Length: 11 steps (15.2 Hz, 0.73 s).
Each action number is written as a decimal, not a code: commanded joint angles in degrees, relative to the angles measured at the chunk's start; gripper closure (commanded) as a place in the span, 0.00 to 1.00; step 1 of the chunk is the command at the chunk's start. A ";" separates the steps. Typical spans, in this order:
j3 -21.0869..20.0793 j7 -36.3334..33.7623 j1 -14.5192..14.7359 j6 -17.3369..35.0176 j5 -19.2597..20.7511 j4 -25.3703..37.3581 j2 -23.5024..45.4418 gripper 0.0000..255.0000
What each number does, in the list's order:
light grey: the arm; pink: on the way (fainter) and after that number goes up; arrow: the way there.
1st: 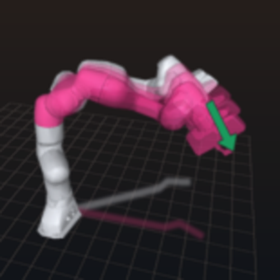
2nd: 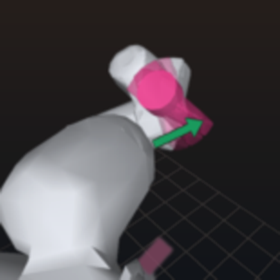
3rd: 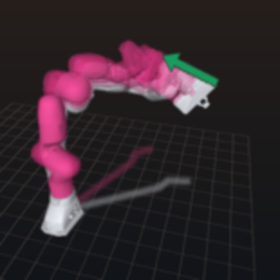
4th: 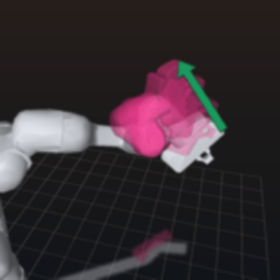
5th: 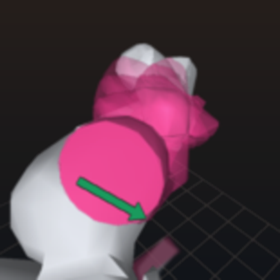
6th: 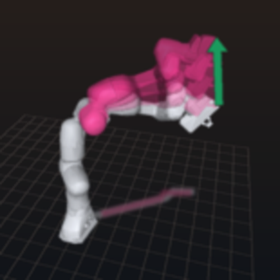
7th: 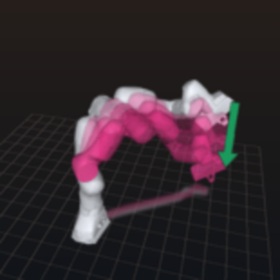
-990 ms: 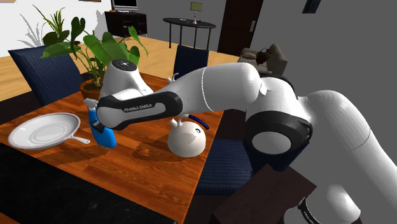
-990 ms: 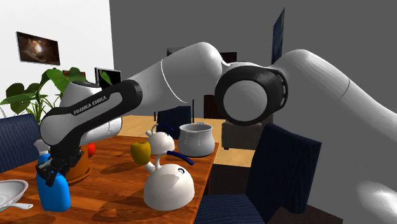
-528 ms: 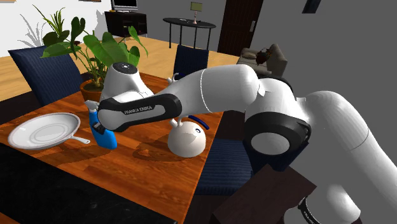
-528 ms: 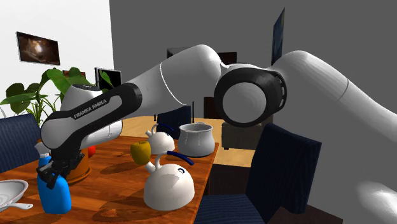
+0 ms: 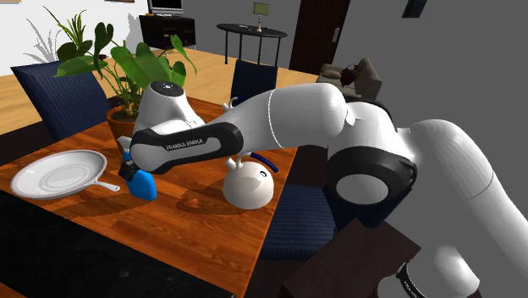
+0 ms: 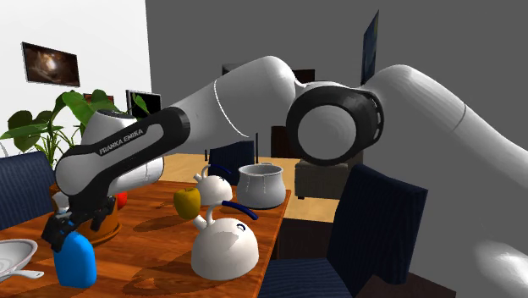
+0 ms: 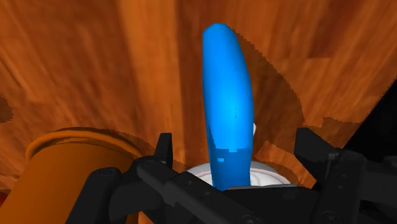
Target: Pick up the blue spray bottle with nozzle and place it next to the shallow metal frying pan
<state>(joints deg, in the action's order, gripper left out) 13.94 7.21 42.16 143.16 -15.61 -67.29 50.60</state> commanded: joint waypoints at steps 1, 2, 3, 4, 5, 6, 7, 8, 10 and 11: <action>0.43 0.09 0.75 -0.02 0.25 -3.59 -3.61 0.00; 0.72 0.12 1.18 -0.18 0.46 -5.60 -5.76 0.00; 0.95 0.12 1.51 -0.37 0.65 -7.06 -7.40 0.00; 0.95 0.12 1.51 -0.37 0.65 -7.05 -7.40 0.00; 0.95 0.12 1.51 -0.37 0.65 -7.05 -7.40 0.00; 0.95 0.12 1.51 -0.37 0.65 -7.06 -7.40 0.00; 0.95 0.12 1.51 -0.37 0.65 -7.06 -7.40 0.00; 0.95 0.12 1.51 -0.37 0.65 -7.06 -7.40 0.00; 0.95 0.12 1.51 -0.37 0.65 -7.05 -7.40 0.00; 0.95 0.12 1.51 -0.37 0.65 -7.05 -7.40 0.00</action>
